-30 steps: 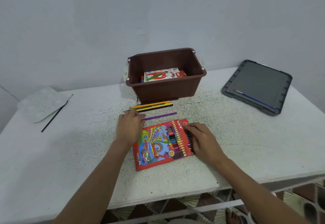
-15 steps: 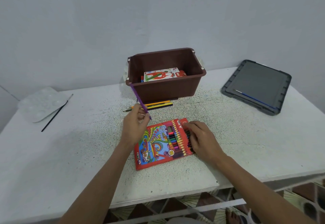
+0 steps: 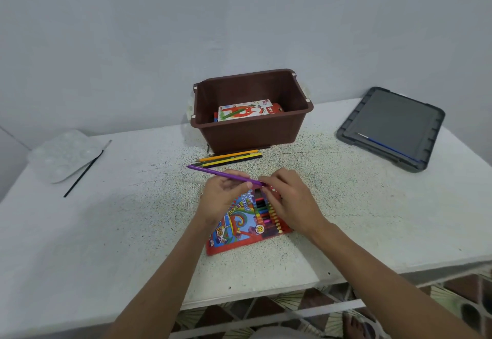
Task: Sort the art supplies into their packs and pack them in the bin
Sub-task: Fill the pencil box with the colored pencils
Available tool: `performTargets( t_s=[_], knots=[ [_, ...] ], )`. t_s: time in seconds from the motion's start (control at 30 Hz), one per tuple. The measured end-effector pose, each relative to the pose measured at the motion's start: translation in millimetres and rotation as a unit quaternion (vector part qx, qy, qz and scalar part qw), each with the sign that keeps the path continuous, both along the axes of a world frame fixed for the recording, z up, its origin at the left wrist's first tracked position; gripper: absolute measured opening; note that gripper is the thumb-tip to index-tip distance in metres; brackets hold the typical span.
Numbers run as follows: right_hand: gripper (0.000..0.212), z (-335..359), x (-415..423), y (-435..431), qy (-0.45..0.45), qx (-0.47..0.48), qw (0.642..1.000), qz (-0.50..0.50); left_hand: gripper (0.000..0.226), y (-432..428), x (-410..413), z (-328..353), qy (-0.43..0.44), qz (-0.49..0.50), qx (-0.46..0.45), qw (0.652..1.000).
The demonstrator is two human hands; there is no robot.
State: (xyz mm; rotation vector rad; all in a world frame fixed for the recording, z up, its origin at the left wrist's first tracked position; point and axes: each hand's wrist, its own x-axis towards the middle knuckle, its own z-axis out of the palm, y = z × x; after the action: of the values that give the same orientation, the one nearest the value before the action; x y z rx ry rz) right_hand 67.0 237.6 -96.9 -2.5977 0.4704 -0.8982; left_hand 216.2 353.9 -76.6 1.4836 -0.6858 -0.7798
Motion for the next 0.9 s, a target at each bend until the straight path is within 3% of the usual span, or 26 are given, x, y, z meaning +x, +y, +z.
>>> performTargets(
  t_s=[0.2, 0.27, 0.37, 0.47, 0.67, 0.9],
  knots=[
    [0.023, -1.5, -9.7, -18.2, 0.028, -0.017, 0.999, -0.015, 0.020, 1.8, 3.7, 3.6, -0.020, -0.019, 0.034, 0.999],
    [0.021, -0.8, -22.9, -36.9, 0.044, -0.027, 0.997, -0.053, 0.028, 7.9, 14.6, -3.3, -0.109, -0.002, 0.075, 0.991],
    [0.015, 2.5, -48.7, -68.5, 0.074, -0.045, 0.988, -0.132, 0.048, 22.5, 36.5, -25.4, -0.334, 0.004, 0.122, 0.935],
    [0.015, 5.3, -71.3, -94.6, 0.112, -0.063, 0.975, -0.182, 0.067, 32.8, 50.3, -47.8, -0.434, -0.012, 0.165, 0.885],
    [0.016, 3.4, -85.0, -110.8, 0.139, -0.099, 0.963, -0.209, 0.064, 32.9, 53.9, -53.6, -0.457, -0.017, 0.177, 0.871],
    [0.018, -5.6, -58.1, -75.7, 0.121, -0.091, 0.979, -0.137, 0.067, 33.5, 54.0, -55.5, -0.475, -0.020, 0.177, 0.862]
  ],
)
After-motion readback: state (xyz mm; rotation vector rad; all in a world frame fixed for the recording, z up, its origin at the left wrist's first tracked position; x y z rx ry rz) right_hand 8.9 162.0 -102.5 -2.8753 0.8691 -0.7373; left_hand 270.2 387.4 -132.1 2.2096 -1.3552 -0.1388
